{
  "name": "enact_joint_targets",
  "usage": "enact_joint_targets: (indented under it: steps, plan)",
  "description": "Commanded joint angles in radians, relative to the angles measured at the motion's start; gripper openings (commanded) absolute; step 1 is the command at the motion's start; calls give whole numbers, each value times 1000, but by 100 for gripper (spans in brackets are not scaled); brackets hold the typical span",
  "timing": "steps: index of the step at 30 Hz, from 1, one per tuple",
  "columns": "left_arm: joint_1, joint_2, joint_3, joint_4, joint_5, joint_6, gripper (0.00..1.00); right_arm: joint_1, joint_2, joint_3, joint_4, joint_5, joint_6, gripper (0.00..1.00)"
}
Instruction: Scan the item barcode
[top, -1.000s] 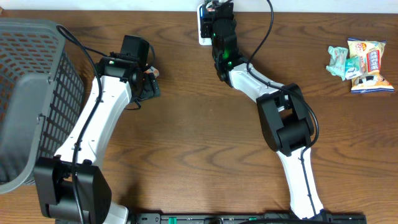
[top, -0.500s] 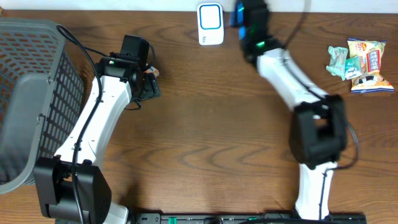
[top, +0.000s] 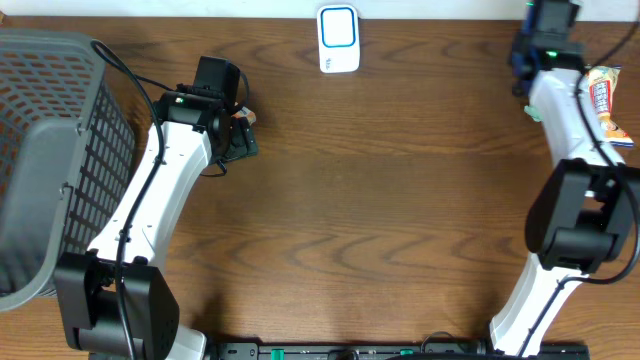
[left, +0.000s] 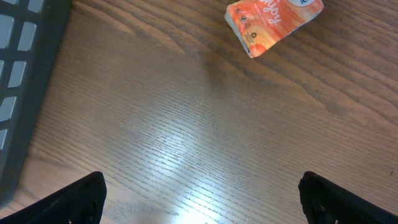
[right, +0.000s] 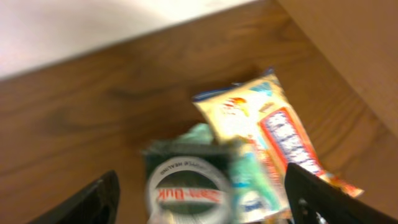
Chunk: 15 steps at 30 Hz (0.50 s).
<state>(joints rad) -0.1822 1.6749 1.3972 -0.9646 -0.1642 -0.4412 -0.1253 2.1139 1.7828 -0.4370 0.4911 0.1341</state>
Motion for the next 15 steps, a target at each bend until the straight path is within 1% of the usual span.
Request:
enact_joint_targets:
  steps: [1, 2, 3, 4, 6, 7, 15]
  plan:
    - [2, 5, -6, -3, -20, 6, 98, -45, 6, 3, -33, -46, 0, 81]
    - [2, 5, -6, -3, -20, 6, 98, -53, 6, 3, -45, -69, 0, 86]
    - [2, 5, -6, -3, -20, 6, 98, -58, 6, 3, -55, -95, 0, 95]
    - [2, 5, -6, -3, -20, 6, 98, -59, 6, 3, -63, -122, 0, 99]
    - [2, 5, -6, -3, -20, 6, 98, -58, 6, 3, -79, -198, -1, 99]
    - [2, 5, -6, -3, -20, 6, 98, -53, 6, 3, -94, -303, 0, 99]
    - [2, 5, -6, -3, -20, 6, 98, 10, 7, 3, -167, -910, 0, 99]
